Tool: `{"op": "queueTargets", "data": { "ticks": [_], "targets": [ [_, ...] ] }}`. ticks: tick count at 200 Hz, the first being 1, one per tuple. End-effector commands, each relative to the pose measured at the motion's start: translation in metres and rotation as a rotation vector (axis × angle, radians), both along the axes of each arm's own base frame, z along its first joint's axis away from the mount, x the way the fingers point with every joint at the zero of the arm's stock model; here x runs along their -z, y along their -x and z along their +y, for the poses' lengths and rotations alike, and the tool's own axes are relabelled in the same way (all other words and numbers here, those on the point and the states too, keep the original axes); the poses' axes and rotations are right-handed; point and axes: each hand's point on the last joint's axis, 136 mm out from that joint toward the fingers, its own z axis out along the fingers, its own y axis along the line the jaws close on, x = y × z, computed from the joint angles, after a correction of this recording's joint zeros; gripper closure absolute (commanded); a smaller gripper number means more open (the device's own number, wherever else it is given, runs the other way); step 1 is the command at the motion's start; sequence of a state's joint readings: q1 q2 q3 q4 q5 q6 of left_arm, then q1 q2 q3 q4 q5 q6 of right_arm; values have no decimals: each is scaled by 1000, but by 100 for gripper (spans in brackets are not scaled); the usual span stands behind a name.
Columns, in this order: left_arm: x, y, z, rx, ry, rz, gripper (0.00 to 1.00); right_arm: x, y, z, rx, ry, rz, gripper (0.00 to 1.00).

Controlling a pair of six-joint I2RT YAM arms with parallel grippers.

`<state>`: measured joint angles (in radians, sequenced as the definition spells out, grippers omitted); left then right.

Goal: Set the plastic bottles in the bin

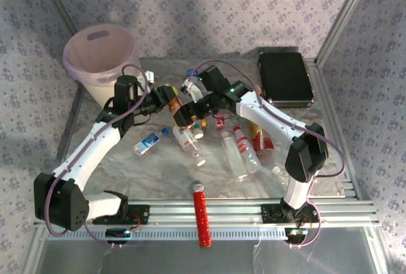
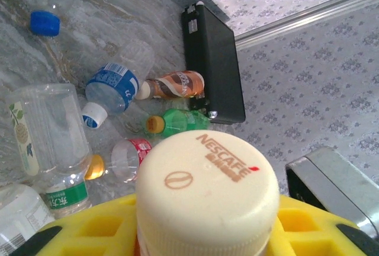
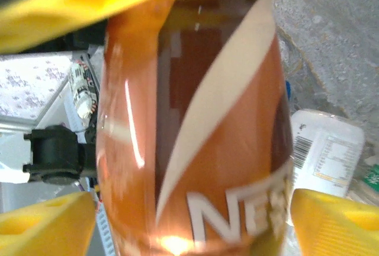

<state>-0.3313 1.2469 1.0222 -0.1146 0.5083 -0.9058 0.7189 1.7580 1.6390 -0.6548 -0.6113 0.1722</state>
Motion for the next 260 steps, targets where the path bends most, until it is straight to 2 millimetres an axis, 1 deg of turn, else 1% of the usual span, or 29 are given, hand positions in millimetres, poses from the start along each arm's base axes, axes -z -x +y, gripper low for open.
{"op": "queueTargets", "data": {
  "ticks": [1, 12, 19, 43, 47, 78, 97, 118, 135, 156, 167, 178, 196, 214, 224, 226, 228, 246, 260],
  "targets": [
    [-31, -10, 5, 4, -25, -82, 71, -48, -1, -29, 51, -36, -83, 7],
    [-41, -17, 10, -1, -36, -104, 72, -56, -4, -44, 101, -35, -97, 6],
    [-47, -22, 15, -7, -46, -116, 73, -56, -11, -57, 163, -17, -92, 5],
    [-70, -43, 39, -40, -95, -152, 78, -39, -23, -98, 303, 42, -45, 5],
    [-77, -46, 44, -50, -103, -165, 79, -36, -24, -104, 324, 45, -40, 5],
    [-119, -69, 89, -152, -143, -239, 86, -22, -24, -144, 436, 81, 9, 5],
    [-139, -80, 120, -241, -157, -276, 94, -13, -22, -161, 477, 123, 21, 5],
    [-165, -90, 155, -348, -145, -339, 100, -6, -19, -173, 507, 154, 44, 6],
    [-185, -94, 183, -431, -161, -388, 100, -1, -16, -181, 520, 197, 51, 6],
    [-196, -102, 217, -521, -200, -395, 100, 3, -14, -189, 537, 230, 56, 6],
    [-196, -106, 234, -569, -229, -384, 100, 4, -14, -193, 548, 238, 63, 7],
    [-192, -111, 250, -615, -277, -370, 100, 2, -13, -198, 564, 245, 66, 7],
    [-183, -118, 269, -665, -370, -344, 100, -2, -10, -206, 592, 249, 71, 7],
    [-169, -127, 280, -678, -452, -310, 100, -2, -5, -215, 623, 257, 91, 7],
    [-151, -134, 286, -673, -496, -269, 100, 0, 0, -220, 638, 263, 114, 7],
    [-159, -134, 286, -676, -501, -285, 100, 0, 0, -222, 642, 263, 116, 7],
    [-159, -135, 287, -677, -509, -285, 100, 1, 0, -223, 646, 264, 118, 7],
    [-138, -146, 294, -667, -578, -248, 100, 1, 4, -233, 675, 258, 136, 8],
    [-122, -152, 298, -650, -645, -214, 100, -2, 5, -243, 707, 247, 137, 8]
  ]
}}
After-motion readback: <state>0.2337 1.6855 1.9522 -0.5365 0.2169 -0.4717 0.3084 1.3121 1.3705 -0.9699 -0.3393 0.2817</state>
